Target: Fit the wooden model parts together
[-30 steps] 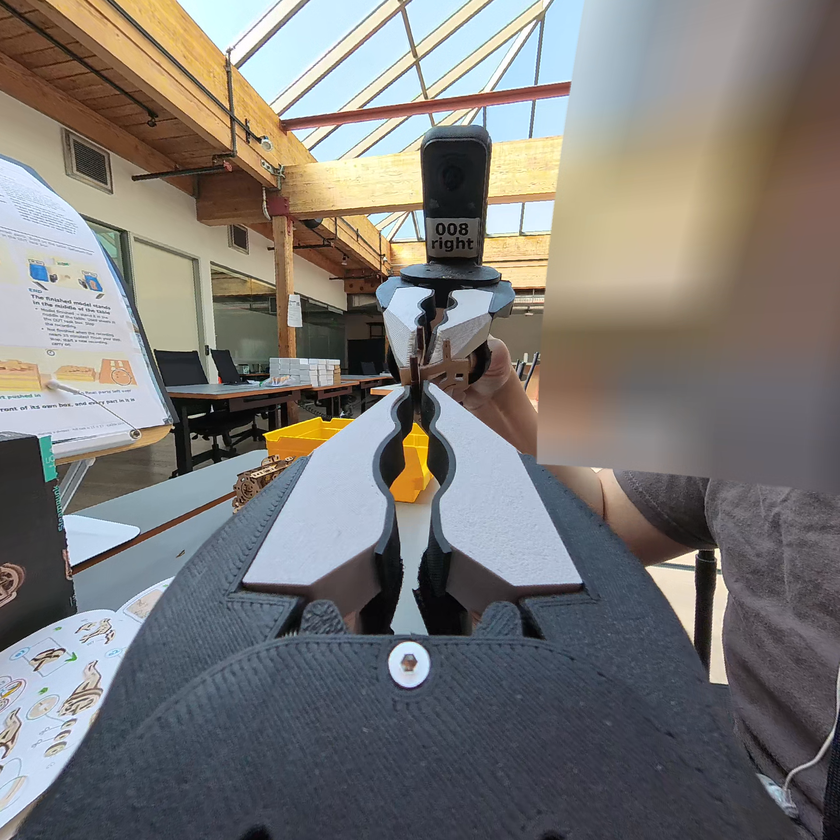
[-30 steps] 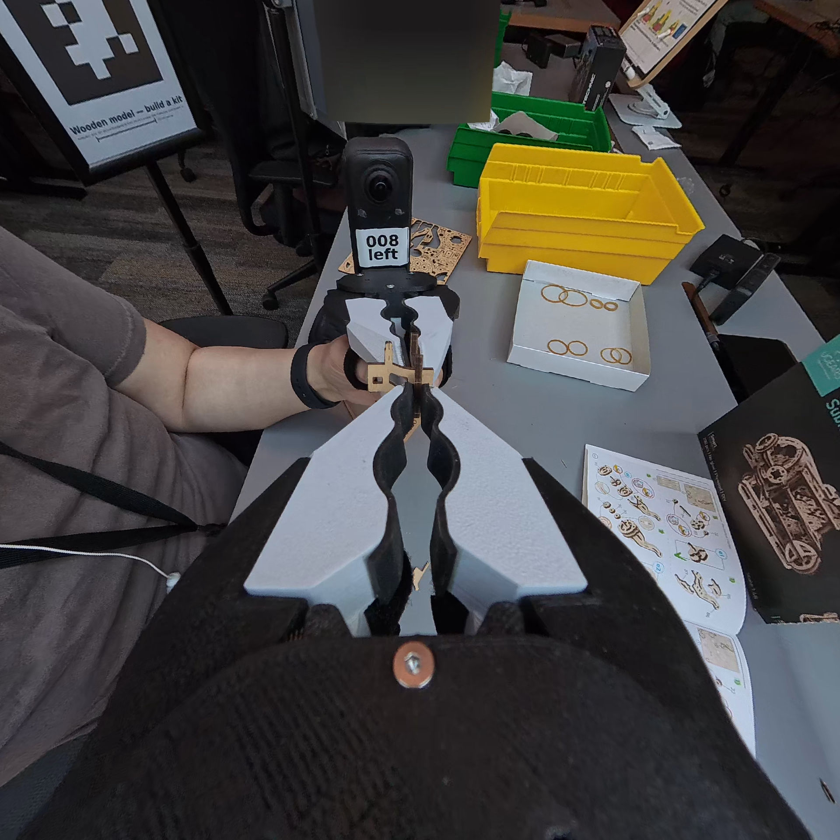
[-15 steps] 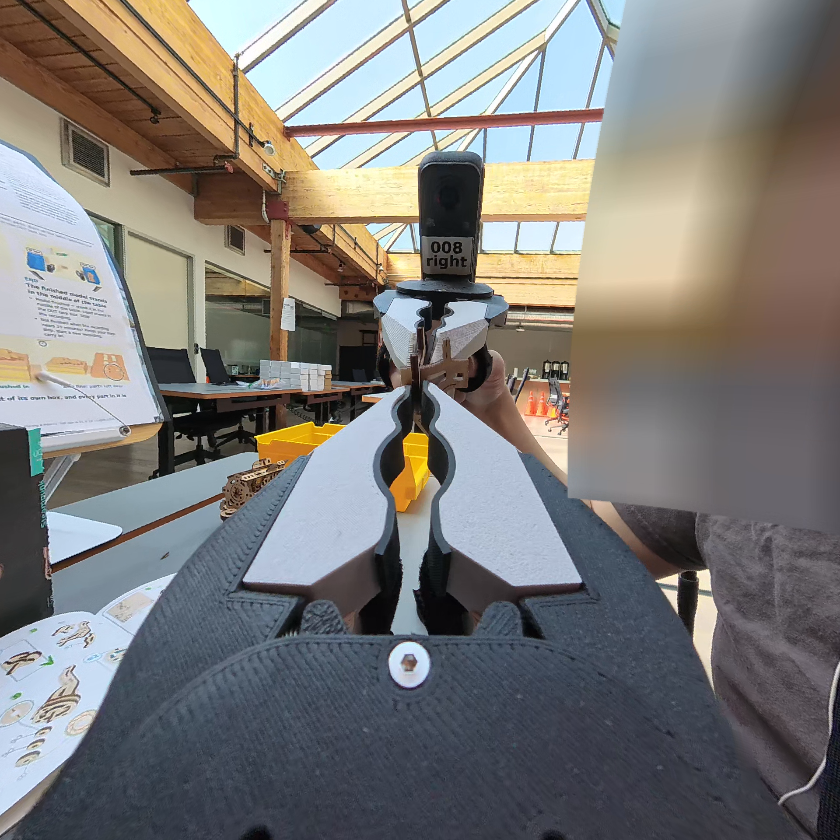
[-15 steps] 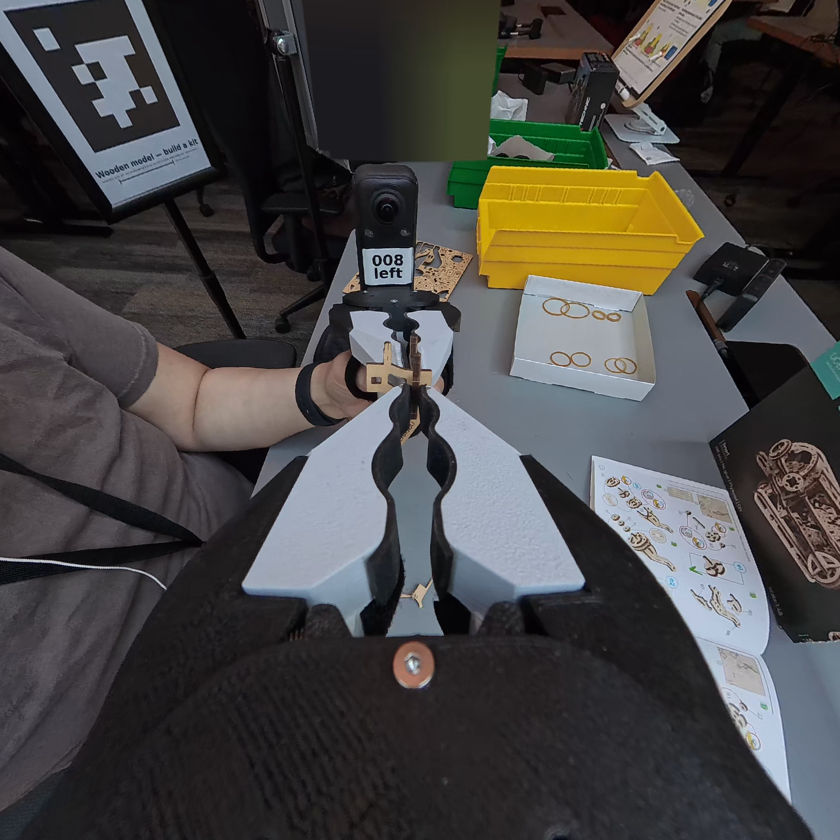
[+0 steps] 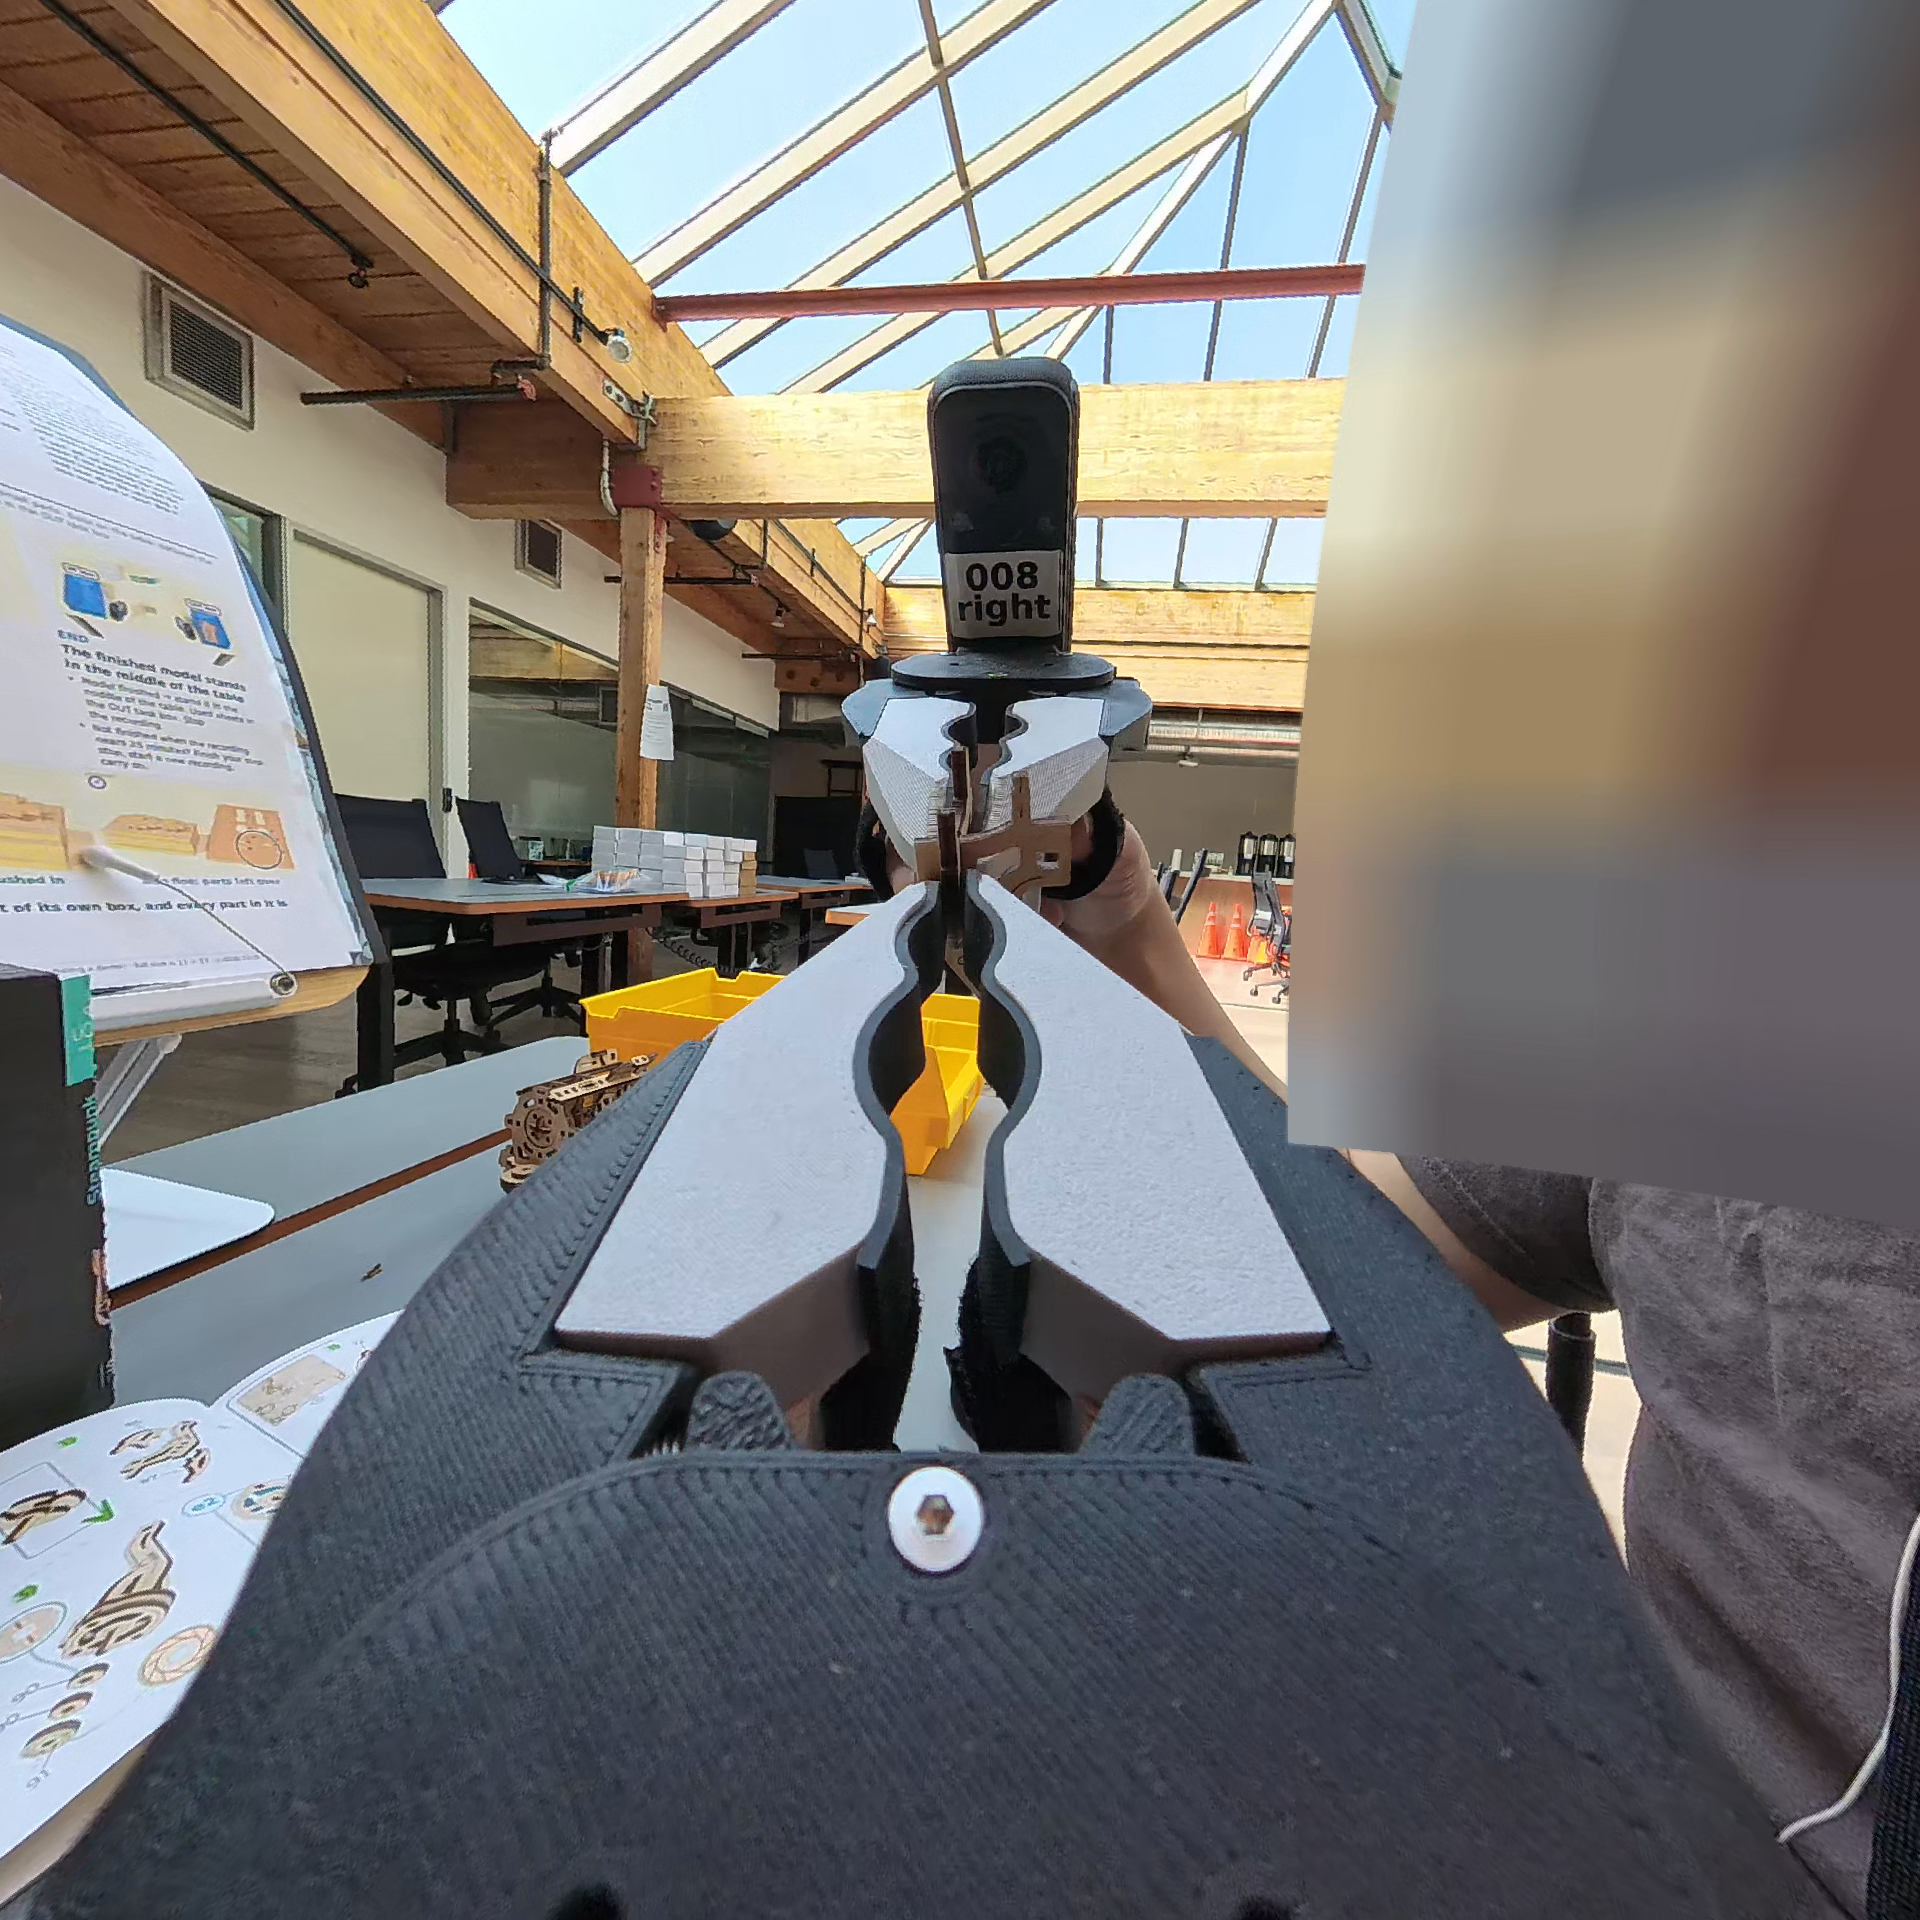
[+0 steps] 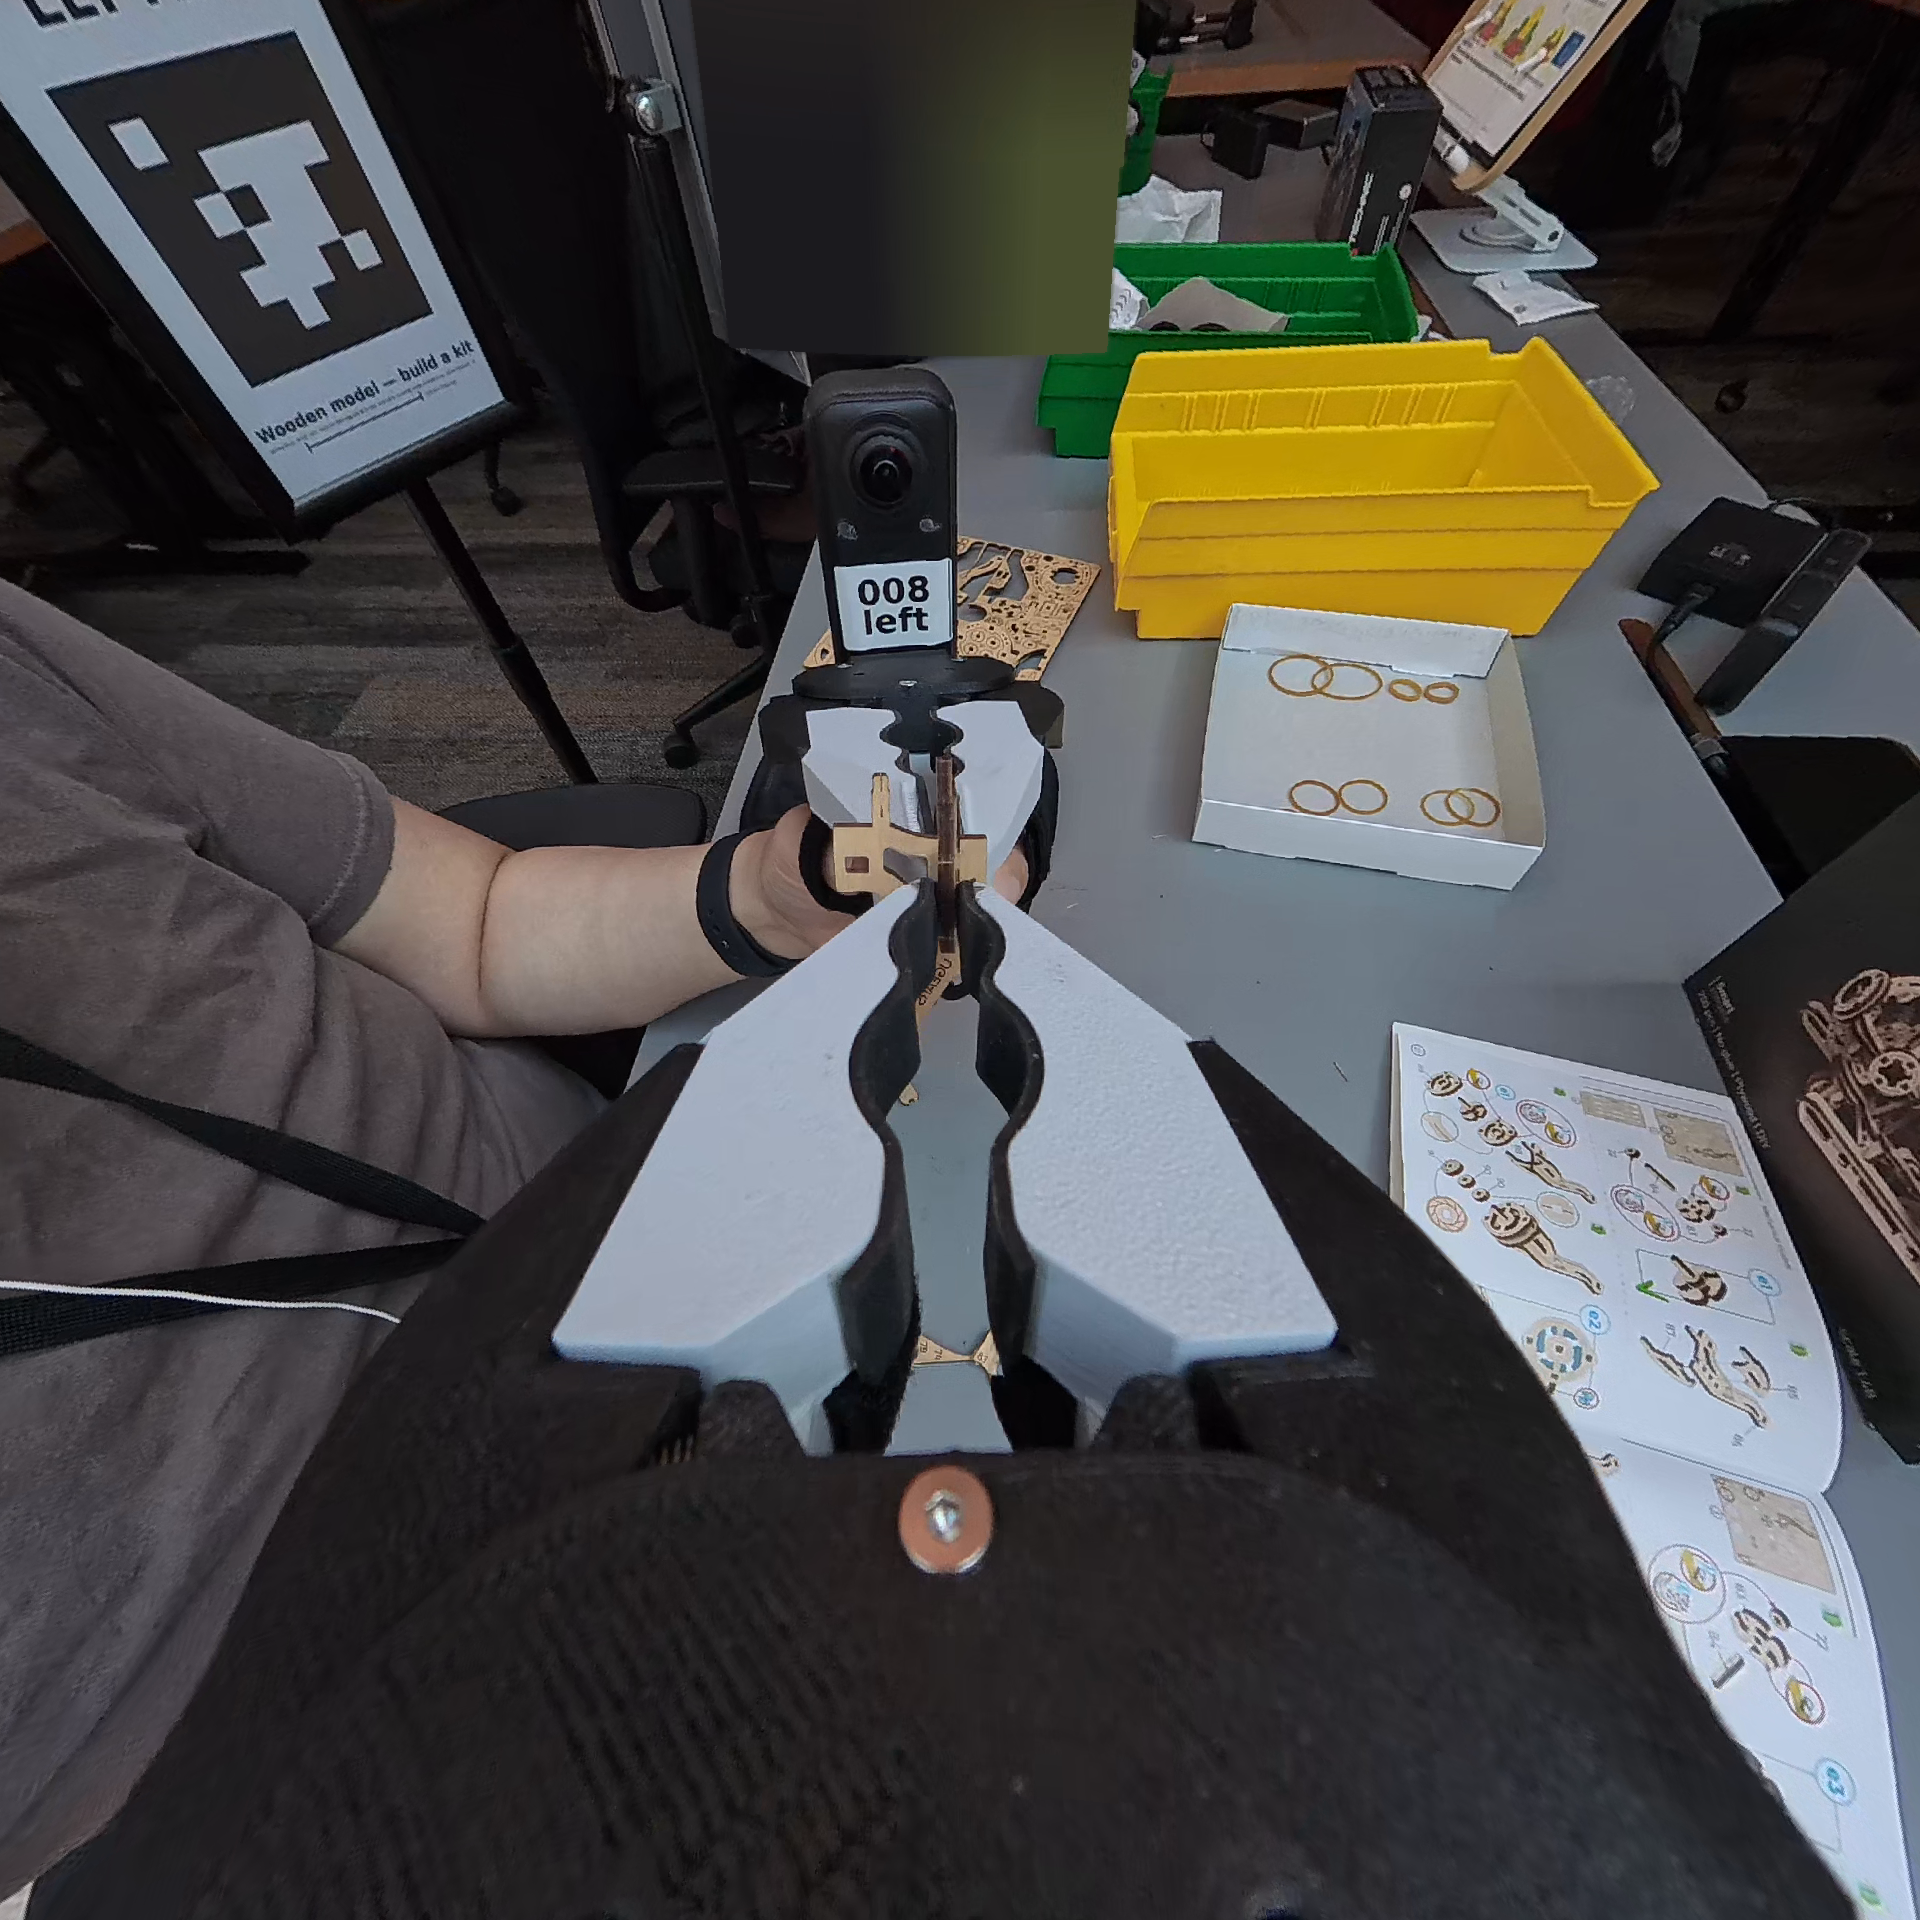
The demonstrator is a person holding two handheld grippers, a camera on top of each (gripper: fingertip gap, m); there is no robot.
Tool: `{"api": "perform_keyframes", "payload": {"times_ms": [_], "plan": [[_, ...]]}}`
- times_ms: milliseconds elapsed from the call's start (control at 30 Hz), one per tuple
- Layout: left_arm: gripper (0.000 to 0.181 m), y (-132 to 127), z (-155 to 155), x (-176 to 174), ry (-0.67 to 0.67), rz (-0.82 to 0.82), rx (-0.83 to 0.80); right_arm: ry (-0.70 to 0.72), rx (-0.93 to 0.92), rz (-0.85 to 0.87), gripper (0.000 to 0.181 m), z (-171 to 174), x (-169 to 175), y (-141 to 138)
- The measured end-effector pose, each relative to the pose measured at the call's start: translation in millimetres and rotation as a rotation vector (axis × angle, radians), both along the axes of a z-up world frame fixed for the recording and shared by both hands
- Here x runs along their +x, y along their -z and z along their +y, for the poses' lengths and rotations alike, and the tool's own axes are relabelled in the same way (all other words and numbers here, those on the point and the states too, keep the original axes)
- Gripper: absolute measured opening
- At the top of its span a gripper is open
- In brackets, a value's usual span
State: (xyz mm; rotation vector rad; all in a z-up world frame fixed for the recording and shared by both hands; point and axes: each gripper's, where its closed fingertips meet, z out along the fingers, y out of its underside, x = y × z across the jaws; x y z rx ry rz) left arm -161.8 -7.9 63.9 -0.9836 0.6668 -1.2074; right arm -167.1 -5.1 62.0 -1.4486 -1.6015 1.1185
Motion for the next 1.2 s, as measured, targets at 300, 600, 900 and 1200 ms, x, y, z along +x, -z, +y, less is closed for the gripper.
{"api": "perform_keyframes", "payload": {"times_ms": [300, 600, 900, 1200], "plan": [[0.000, -0.6, 0.0, -0.5, 0.003, -0.008, -0.004, 0.005, 0.020, 0.001, 0.002, 0.6, 0.2, -0.4], [0.000, -0.2, 1.2, -1.7, -0.004, -0.010, -0.010, 0.012, 0.050, 0.002, 0.001, 2.0, 1.4, -1.1], [0.000, 3.5, -2.4, 1.5, -0.005, 0.029, -0.001, -0.062, -0.025, 0.001, 0.001, -2.6, 4.2, 3.6], [0.000, 3.9, -1.6, -0.9, -0.027, 0.030, 0.010, -0.036, 0.013, -0.004, 0.001, -2.3, 1.5, 4.2]]}}
